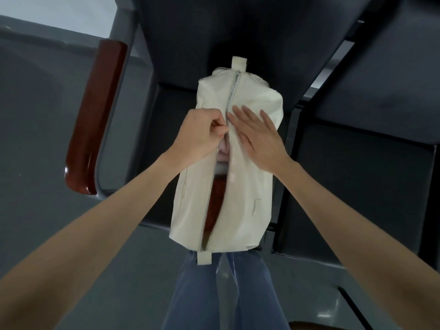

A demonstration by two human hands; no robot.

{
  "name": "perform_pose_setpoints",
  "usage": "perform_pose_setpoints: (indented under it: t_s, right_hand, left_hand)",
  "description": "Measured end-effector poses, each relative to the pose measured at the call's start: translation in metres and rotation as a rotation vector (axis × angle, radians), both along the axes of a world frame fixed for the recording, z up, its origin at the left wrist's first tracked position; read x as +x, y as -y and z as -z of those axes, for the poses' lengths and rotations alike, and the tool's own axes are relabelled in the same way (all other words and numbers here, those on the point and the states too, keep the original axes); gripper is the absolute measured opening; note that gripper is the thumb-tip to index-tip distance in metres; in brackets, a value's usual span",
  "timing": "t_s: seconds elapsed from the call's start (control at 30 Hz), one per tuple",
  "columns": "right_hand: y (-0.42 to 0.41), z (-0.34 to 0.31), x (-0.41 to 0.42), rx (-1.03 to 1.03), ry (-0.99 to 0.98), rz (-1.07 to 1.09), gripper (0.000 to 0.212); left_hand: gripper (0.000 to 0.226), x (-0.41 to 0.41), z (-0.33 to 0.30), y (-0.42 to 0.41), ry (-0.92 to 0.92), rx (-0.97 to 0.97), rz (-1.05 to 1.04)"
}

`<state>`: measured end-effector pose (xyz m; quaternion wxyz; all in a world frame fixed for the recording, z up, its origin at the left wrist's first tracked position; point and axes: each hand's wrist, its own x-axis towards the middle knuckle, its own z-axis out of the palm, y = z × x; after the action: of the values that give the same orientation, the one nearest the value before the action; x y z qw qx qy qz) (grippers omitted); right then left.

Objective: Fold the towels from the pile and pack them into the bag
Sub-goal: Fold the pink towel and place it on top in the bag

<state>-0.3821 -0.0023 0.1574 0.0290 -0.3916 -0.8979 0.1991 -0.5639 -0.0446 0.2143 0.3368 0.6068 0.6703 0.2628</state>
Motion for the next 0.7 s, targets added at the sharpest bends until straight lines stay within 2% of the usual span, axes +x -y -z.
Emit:
perform_pose_setpoints:
  t_s: [0.17, 0.3, 0.5, 0.6, 0.7]
  right_hand:
    - [-0.002, 0.006, -0.005, -0.006, 0.167, 0.015, 0.057]
    - [-0.009, 0.014, -0.009, -0.011, 0.325, 0.063, 0.049]
    - [0.003, 0.006, -0.028, -0.017, 0.413, 0.151, 0.050]
    - [0.014, -0.002, -0.031, -0.059, 0.392, 0.224, 0.054]
    - [0.024, -0.008, -0.029, -0.076, 0.352, 0.252, 0.057]
  left_hand:
    - [0.011, 0.006, 0.003, 0.027, -0.078, -0.020, 0.145]
    - [0.013, 0.012, 0.000, 0.079, -0.068, -0.144, 0.248]
    - [0.014, 0.009, -0.004, 0.149, -0.066, -0.387, 0.344]
    - [0.012, 0.015, -0.001, 0.183, -0.047, -0.588, 0.457]
    - [0.010, 0.015, 0.003, 0.200, -0.036, -0.680, 0.435]
